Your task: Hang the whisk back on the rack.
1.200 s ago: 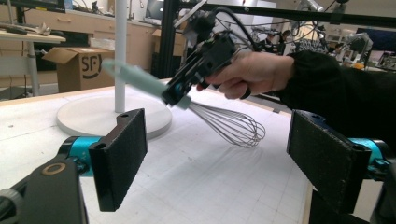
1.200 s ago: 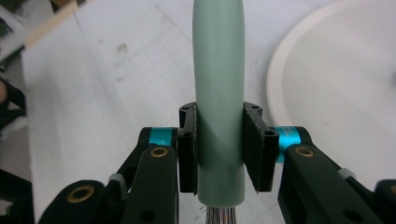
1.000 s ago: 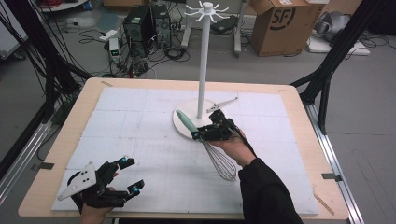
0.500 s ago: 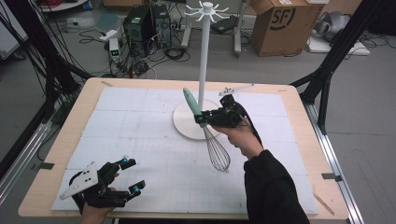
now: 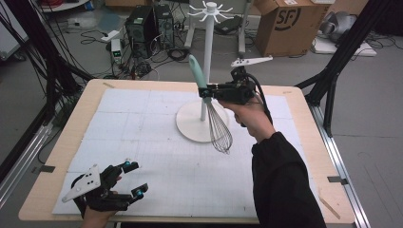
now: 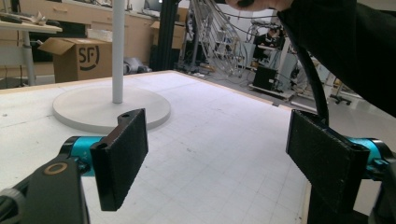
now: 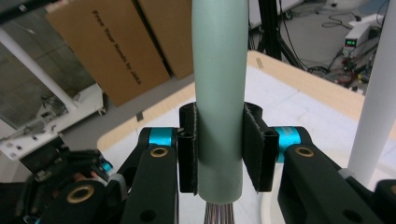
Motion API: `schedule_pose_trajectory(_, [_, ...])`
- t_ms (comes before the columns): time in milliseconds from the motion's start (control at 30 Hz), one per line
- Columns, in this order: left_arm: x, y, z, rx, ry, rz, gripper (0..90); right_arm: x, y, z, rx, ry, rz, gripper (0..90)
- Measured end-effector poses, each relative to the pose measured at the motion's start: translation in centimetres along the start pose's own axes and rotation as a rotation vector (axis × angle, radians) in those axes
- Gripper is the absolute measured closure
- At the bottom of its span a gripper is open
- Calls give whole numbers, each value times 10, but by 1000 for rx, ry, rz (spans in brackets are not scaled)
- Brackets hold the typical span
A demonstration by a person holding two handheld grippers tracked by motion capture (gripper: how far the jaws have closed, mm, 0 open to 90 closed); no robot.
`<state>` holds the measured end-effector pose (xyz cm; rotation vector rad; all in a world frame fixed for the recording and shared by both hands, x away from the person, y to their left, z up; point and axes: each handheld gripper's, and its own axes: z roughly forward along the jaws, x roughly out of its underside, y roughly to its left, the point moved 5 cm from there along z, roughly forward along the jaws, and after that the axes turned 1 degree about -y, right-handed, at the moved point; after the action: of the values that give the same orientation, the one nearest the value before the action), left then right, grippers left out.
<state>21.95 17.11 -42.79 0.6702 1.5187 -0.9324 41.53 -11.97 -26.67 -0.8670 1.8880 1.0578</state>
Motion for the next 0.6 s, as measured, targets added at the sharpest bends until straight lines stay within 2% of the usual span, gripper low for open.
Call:
schedule_pose_trajectory(167, [1, 1, 0, 1, 4, -3, 215, -16, 3, -3, -10, -38, -15, 695])
schedule_pose_trajectory(233, [1, 1, 0, 3, 4, -5, 215, -20, 4, -3, -13, -38, -8, 695])
schedule_pose_trajectory(300, [1, 1, 0, 4, 6, -7, 215, -27, 6, -2, -12, -52, -23, 695])
schedule_pose_trajectory(433, [2, 2, 0, 9, 12, -8, 215, -40, 7, -3, -16, -94, -8, 695])
schedule_pose_trajectory(600, [2, 2, 0, 9, 8, -11, 215, -52, 10, -5, -7, -103, -19, 694])
